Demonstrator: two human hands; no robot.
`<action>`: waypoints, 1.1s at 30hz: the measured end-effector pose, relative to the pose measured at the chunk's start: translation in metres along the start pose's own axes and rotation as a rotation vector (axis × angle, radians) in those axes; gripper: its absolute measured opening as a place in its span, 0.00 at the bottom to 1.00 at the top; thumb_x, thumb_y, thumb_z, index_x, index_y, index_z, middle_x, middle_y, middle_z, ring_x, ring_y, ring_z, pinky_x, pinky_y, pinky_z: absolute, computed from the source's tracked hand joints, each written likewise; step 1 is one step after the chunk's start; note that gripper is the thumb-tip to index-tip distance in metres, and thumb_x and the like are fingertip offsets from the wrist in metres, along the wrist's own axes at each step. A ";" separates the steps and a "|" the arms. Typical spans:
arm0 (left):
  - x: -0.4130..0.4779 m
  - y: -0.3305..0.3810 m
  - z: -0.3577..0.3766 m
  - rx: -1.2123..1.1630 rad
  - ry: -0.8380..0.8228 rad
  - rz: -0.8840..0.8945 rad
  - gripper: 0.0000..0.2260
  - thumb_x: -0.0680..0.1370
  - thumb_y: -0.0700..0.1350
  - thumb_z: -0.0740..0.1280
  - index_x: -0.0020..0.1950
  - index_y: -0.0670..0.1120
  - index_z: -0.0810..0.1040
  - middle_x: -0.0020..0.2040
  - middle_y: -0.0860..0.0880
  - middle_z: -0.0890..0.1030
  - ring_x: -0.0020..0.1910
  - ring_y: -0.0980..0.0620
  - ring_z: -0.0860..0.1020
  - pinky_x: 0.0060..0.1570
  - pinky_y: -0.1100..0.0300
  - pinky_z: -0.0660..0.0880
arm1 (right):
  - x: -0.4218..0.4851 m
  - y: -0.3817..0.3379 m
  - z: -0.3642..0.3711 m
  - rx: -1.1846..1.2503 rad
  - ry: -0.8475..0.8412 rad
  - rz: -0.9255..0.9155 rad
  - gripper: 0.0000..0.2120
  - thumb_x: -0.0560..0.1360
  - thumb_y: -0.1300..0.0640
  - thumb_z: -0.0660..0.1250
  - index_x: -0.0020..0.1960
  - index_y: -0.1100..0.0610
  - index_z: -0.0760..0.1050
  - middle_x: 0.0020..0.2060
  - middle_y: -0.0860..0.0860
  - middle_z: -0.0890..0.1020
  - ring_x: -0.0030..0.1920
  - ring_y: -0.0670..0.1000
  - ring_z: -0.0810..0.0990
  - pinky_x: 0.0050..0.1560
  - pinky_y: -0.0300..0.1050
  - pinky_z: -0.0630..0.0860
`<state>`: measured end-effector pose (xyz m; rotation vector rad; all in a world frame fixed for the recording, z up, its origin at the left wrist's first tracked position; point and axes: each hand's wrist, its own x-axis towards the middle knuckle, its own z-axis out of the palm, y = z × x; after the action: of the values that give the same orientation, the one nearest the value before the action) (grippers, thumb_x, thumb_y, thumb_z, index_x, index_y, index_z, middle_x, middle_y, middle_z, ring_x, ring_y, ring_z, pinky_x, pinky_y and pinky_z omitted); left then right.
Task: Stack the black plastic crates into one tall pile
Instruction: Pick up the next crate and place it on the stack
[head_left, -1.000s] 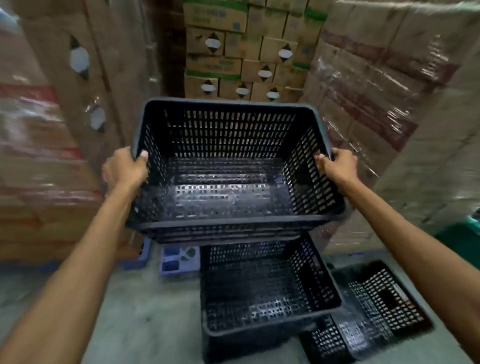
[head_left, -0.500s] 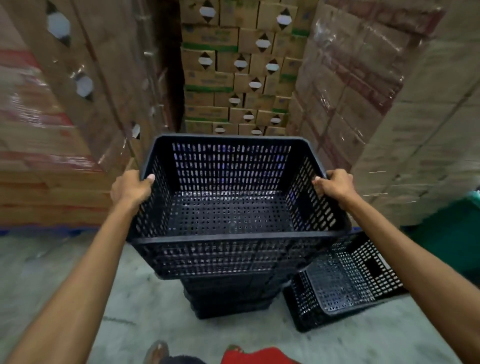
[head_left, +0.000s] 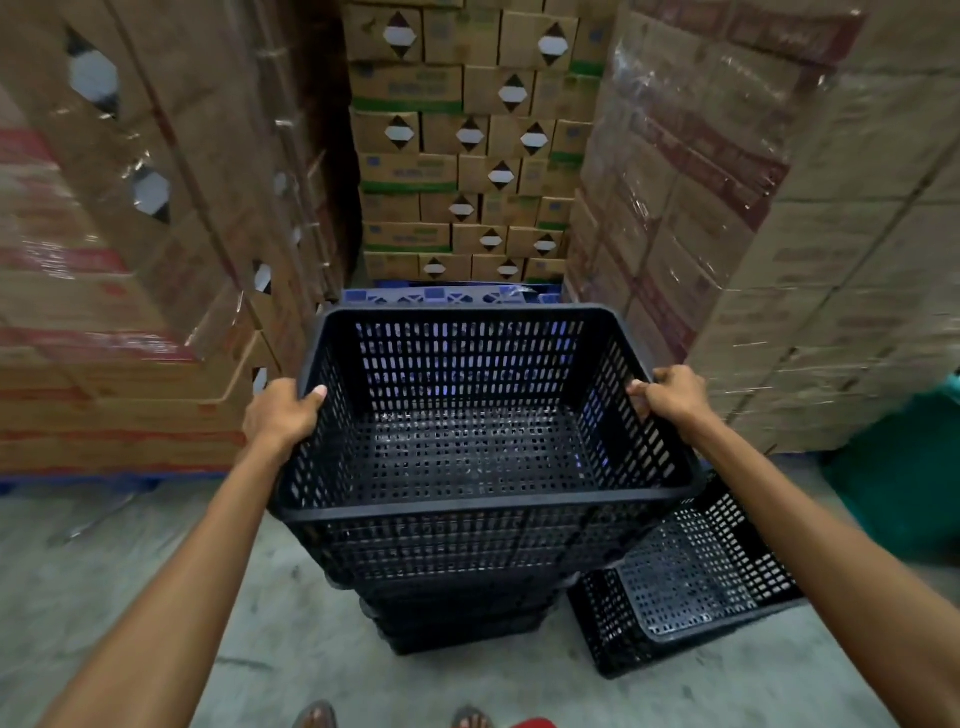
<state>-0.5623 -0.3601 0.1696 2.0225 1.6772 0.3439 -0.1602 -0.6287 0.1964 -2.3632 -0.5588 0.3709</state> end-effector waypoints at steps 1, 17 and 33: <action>0.003 0.001 0.002 0.005 -0.011 0.013 0.19 0.79 0.58 0.62 0.47 0.41 0.78 0.46 0.39 0.82 0.48 0.36 0.80 0.41 0.53 0.71 | 0.004 0.002 0.002 0.008 -0.001 0.006 0.11 0.73 0.53 0.71 0.37 0.60 0.82 0.30 0.54 0.81 0.36 0.49 0.77 0.41 0.43 0.69; 0.033 -0.003 0.028 0.072 0.104 0.088 0.18 0.80 0.55 0.61 0.48 0.40 0.77 0.46 0.37 0.82 0.47 0.33 0.80 0.40 0.50 0.72 | 0.049 -0.006 0.040 -0.038 0.057 -0.063 0.16 0.75 0.50 0.69 0.39 0.63 0.80 0.34 0.61 0.82 0.43 0.59 0.80 0.43 0.51 0.74; 0.032 -0.003 0.031 0.065 0.128 0.107 0.16 0.81 0.51 0.61 0.54 0.37 0.77 0.46 0.34 0.82 0.46 0.32 0.79 0.38 0.52 0.70 | 0.073 0.014 0.050 -0.037 0.008 -0.071 0.18 0.70 0.42 0.67 0.47 0.56 0.82 0.36 0.57 0.85 0.43 0.58 0.85 0.49 0.54 0.81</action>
<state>-0.5432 -0.3353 0.1386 2.1848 1.6784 0.4700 -0.1129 -0.5754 0.1422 -2.3724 -0.6489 0.3209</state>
